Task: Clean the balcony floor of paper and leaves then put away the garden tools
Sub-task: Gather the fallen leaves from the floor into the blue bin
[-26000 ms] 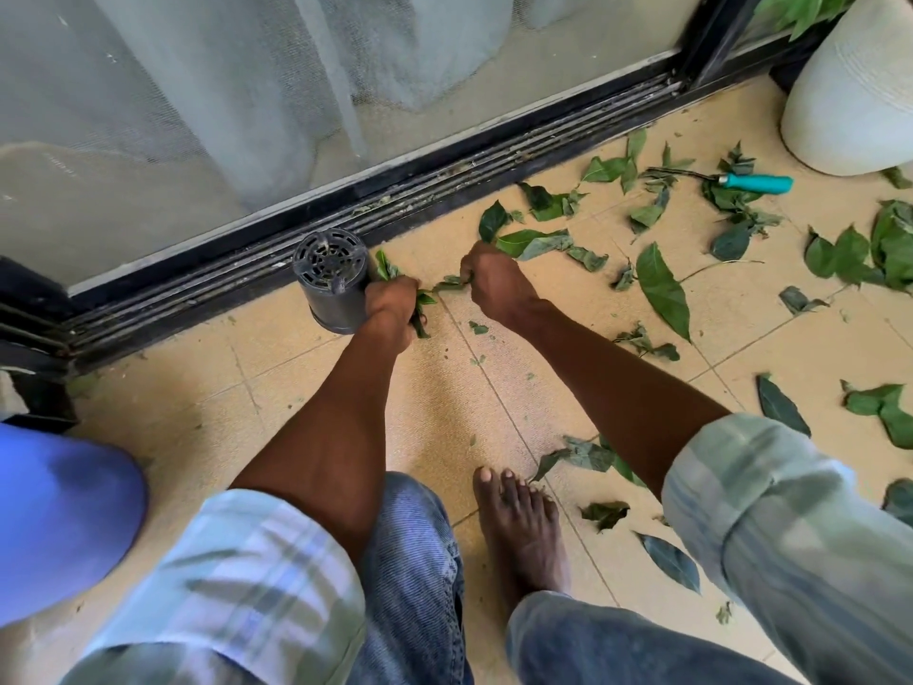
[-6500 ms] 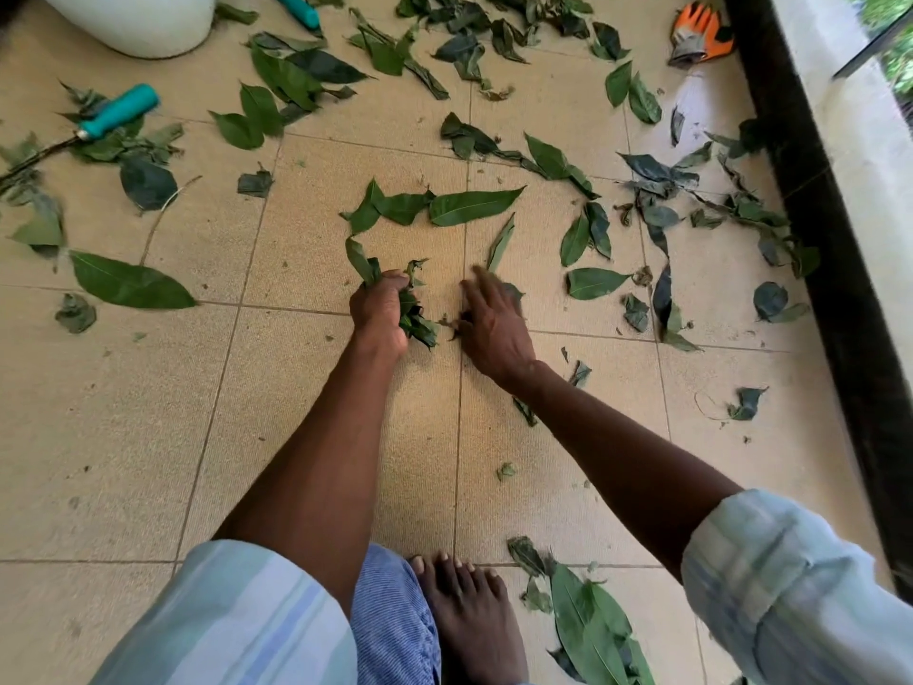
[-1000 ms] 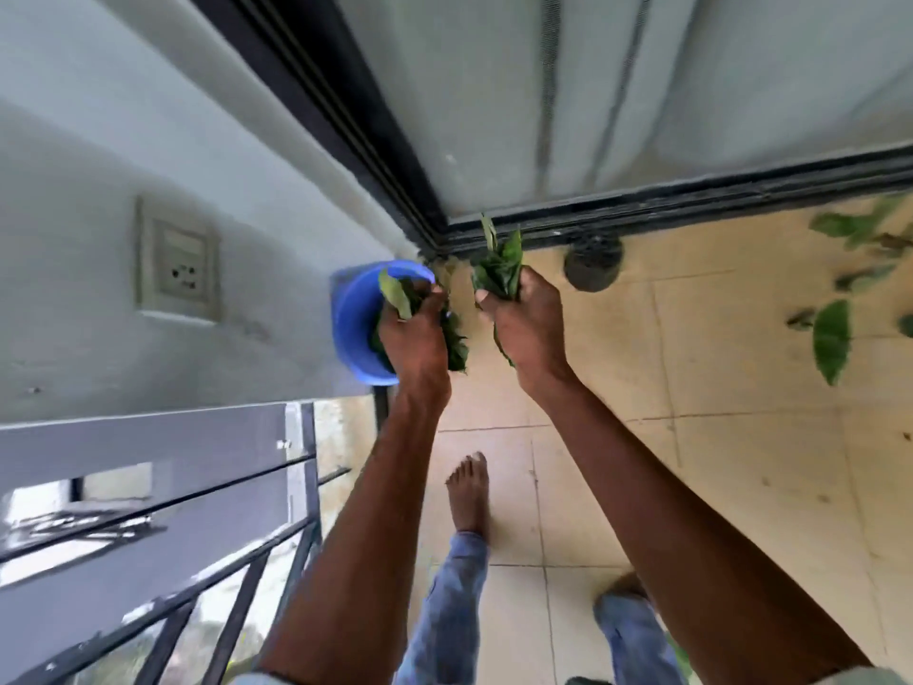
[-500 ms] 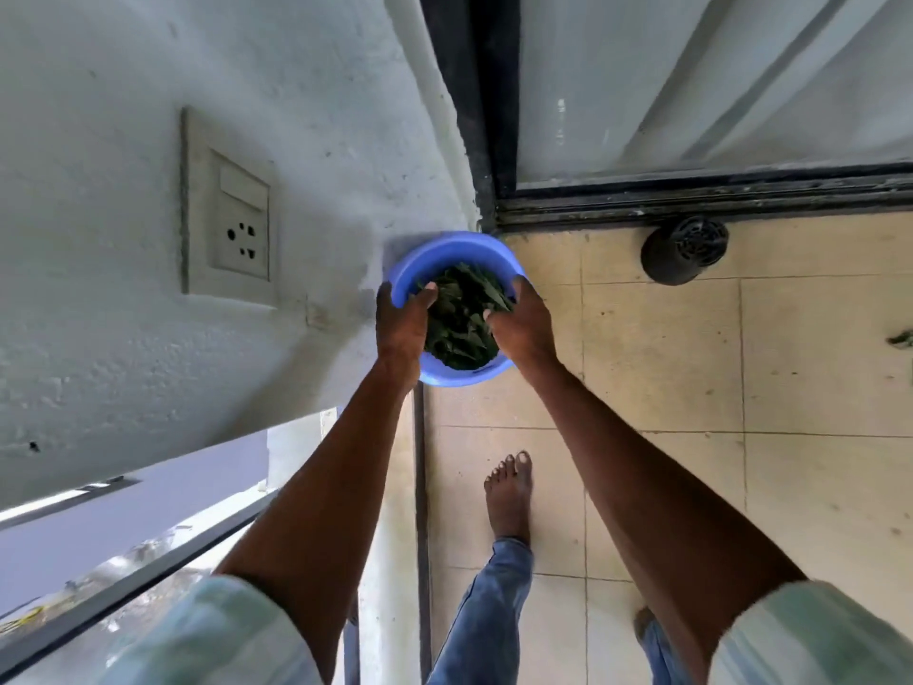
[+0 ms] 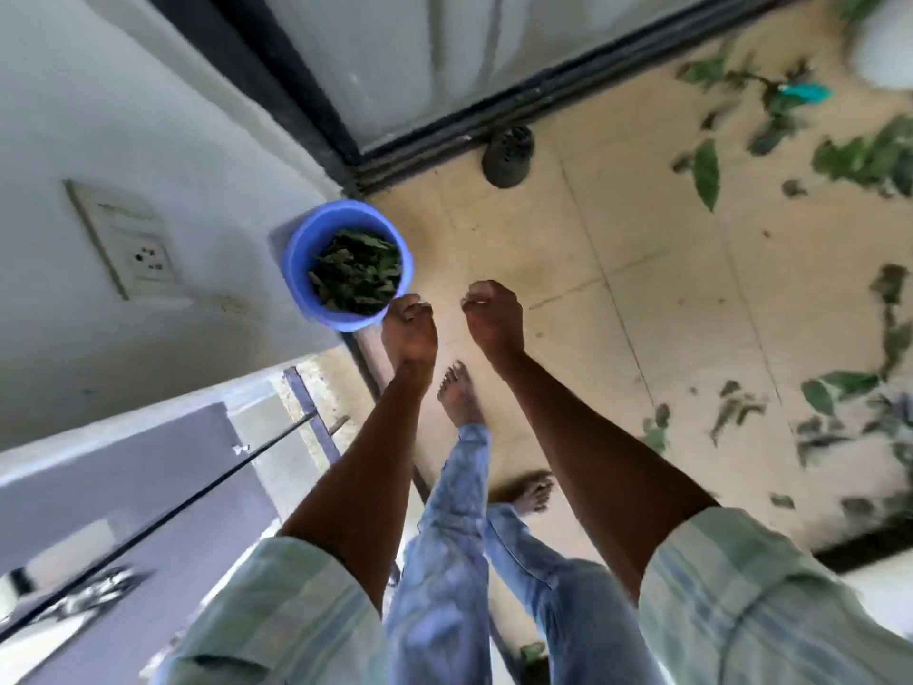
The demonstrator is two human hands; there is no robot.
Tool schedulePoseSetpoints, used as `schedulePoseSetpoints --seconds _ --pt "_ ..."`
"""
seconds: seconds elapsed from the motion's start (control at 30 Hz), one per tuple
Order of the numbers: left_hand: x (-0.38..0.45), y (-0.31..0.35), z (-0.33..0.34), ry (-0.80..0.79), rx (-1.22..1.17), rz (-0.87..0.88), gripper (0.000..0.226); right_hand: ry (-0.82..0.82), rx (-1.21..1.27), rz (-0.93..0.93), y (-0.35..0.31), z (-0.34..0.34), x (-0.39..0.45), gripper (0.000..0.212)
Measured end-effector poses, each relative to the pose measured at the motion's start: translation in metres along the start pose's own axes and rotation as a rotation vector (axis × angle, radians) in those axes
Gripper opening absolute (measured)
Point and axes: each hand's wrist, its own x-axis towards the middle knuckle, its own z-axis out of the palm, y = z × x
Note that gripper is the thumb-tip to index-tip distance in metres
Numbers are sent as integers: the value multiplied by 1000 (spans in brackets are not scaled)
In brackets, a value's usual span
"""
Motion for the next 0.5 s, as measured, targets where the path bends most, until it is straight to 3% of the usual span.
schedulePoseSetpoints --seconds 0.1,0.2,0.3,0.5 --pt "-51 -4 29 -88 130 -13 23 123 89 78 46 -51 -36 19" --pt "-115 0 59 -191 236 82 29 218 176 183 91 -104 -76 18" --pt "-181 2 89 -360 379 176 28 327 380 334 140 -152 -116 28" --pt "-350 19 139 -756 653 363 14 550 762 581 250 -225 -200 17"
